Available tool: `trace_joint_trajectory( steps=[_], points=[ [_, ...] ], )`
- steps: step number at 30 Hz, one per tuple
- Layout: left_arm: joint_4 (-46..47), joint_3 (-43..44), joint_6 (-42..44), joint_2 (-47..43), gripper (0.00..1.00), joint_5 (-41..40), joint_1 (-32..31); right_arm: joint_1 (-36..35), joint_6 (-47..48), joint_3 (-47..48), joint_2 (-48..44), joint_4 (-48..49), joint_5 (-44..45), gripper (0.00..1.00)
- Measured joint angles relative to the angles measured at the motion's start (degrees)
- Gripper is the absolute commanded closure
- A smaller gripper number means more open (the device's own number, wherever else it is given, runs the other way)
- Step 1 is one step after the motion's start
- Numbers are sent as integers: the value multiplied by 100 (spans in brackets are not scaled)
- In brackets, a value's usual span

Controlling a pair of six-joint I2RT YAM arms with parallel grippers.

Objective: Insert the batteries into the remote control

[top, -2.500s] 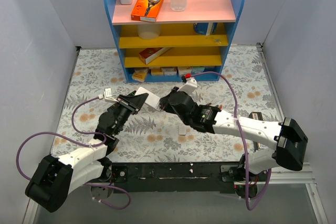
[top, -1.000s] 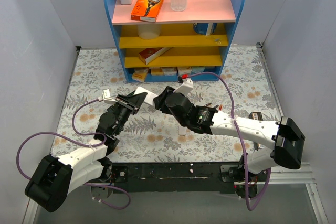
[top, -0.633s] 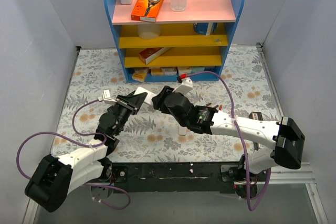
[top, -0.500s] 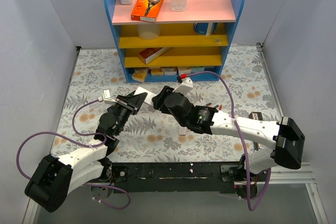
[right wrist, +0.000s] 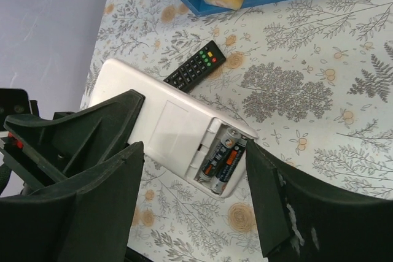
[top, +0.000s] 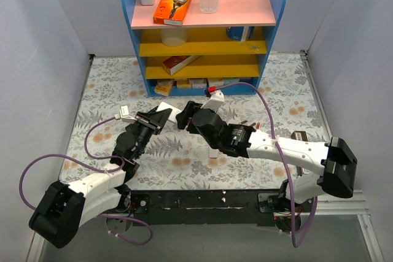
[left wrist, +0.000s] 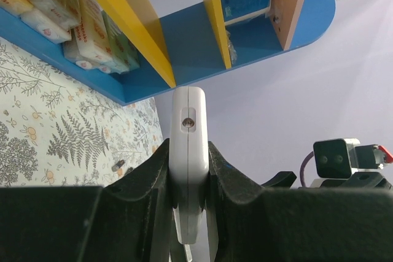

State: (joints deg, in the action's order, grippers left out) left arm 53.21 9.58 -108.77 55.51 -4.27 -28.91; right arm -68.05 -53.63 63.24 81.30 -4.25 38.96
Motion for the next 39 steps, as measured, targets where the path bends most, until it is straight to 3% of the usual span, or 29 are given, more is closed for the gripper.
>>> trace_joint_trajectory(
  steps=[7,12,15,20,24,25,31,39],
  points=[
    [232,-57,-131,-105,96,-50,2,9,929,2,-188,-31,-24,20],
    [236,-66,-214,-260,100,-44,2,81,2350,13,-595,-28,-424,20],
    [184,-66,-286,-341,100,-20,2,431,3084,48,-973,-94,-1126,23],
    [9,-66,-455,-413,100,155,2,1602,4269,157,-1521,-315,-2706,42],
    [-247,-42,-527,-437,100,385,2,1930,4964,258,-1593,-553,-4015,46],
    [-332,-31,-544,-442,100,450,2,1980,5125,319,-1550,-673,-4358,51],
    [-643,0,-568,-514,100,623,2,2037,5403,778,-1093,-1150,-5248,53],
    [-846,140,-568,-535,100,688,2,2037,5121,1152,-428,-1762,-5563,53]
  ],
)
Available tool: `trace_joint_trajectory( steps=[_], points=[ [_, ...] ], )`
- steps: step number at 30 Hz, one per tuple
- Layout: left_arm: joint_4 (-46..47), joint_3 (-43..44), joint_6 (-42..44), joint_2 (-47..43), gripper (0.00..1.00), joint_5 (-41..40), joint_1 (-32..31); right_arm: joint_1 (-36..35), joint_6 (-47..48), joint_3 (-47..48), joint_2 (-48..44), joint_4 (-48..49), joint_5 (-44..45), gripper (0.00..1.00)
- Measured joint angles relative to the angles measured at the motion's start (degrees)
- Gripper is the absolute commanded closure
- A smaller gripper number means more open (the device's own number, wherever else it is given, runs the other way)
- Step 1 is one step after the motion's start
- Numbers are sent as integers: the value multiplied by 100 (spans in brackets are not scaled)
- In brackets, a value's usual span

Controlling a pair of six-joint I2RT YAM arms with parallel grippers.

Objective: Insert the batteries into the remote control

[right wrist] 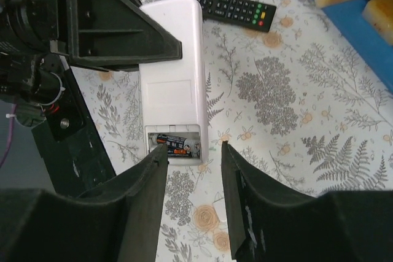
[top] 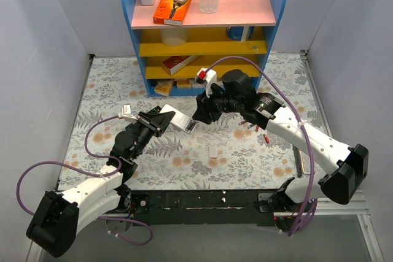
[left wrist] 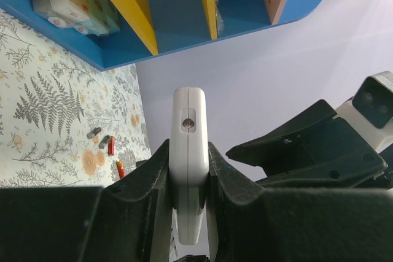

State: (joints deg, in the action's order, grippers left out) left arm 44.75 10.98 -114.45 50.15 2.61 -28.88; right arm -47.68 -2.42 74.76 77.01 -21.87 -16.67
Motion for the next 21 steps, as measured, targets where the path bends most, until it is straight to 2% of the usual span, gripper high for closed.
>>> trace_joint_trajectory(
  steps=[9,16,21],
  points=[
    [-133,61,0,2,100,15,0,0,-107,662,496,-896,72,53],
    [-146,164,0,85,100,50,0,0,-140,1025,811,-1290,129,69],
    [-146,192,0,151,100,85,0,0,-160,1051,953,-1521,48,74]
  ],
)
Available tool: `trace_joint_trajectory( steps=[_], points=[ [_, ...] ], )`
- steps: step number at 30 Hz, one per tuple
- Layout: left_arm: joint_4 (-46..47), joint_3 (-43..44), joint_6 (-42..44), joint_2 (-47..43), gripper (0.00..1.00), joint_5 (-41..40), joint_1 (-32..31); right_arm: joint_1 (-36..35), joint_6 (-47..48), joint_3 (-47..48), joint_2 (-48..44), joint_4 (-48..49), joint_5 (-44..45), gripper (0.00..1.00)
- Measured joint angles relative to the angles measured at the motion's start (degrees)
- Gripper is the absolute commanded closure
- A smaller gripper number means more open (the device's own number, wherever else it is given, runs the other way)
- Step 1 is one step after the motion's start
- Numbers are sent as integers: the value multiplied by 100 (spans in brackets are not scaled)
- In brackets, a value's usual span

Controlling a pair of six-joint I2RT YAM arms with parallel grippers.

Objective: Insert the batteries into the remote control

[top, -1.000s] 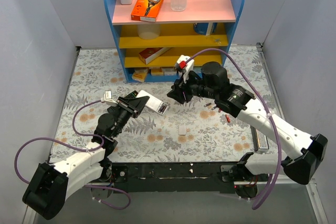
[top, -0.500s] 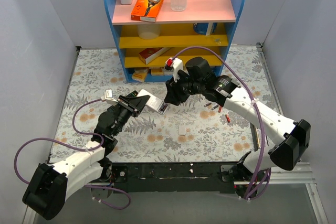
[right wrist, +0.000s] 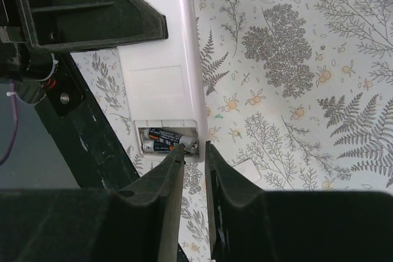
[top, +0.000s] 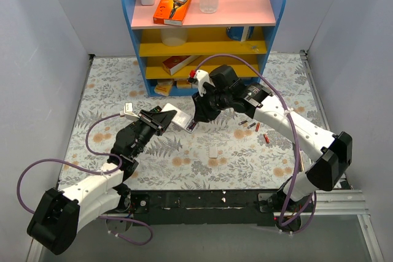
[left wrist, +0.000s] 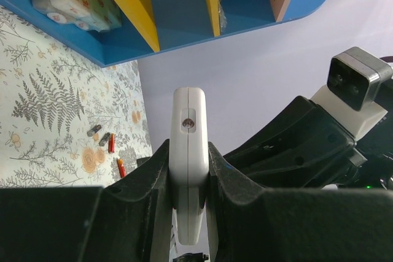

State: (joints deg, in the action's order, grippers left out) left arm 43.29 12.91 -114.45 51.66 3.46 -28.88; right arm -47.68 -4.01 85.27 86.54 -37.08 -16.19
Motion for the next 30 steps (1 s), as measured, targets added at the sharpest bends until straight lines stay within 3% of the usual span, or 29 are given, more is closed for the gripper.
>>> trace_joint_trajectory(
  steps=[6,19,30],
  points=[
    [2,2,0,20,100,7,0,0,-2,87,138,-61,-109,74],
    [4,2,0,33,100,44,0,0,-2,120,190,-72,-203,91],
    [61,2,37,39,100,46,0,-7,-4,120,208,-66,-243,99]
  ],
)
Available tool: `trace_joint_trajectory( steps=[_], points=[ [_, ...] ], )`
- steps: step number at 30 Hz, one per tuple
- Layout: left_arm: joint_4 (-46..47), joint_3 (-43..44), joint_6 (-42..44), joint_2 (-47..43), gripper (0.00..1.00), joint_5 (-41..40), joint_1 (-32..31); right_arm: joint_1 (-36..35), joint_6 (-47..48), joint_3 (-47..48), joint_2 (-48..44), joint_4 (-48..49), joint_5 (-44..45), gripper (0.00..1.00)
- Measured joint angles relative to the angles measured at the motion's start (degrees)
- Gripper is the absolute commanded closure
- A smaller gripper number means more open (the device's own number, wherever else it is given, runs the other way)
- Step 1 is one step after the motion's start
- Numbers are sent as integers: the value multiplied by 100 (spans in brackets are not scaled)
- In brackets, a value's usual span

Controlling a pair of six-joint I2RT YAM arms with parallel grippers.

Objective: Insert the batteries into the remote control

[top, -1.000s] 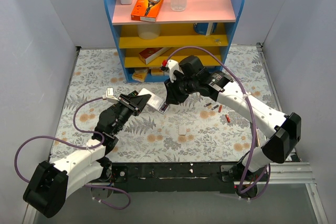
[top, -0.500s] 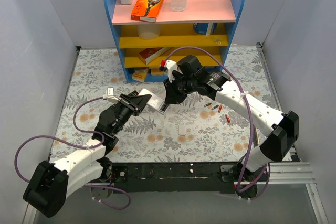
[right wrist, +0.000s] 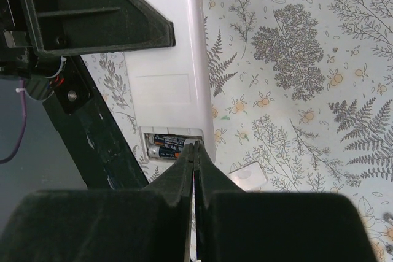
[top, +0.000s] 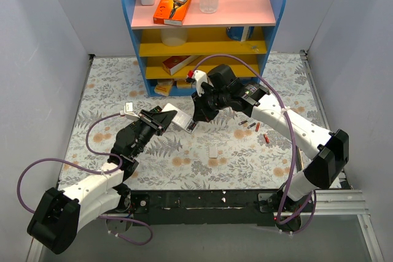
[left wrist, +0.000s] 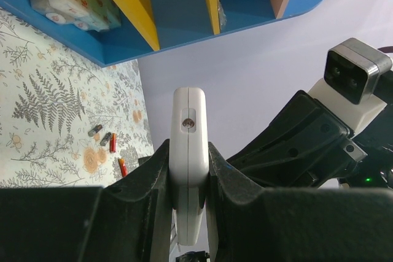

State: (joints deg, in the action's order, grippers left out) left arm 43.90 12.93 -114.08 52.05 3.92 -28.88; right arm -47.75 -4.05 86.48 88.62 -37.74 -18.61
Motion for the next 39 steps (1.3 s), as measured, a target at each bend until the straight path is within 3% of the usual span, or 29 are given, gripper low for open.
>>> trace_joint_trajectory(
  steps=[16,26,39],
  points=[
    [203,-181,262,7,100,-33,17,-216,-232,0,264,13,442,99],
    [197,-199,374,15,100,-55,31,-835,-326,-2,264,20,1958,99],
    [238,-219,411,13,100,-138,44,-1390,-262,-116,258,205,3005,76]
  ],
)
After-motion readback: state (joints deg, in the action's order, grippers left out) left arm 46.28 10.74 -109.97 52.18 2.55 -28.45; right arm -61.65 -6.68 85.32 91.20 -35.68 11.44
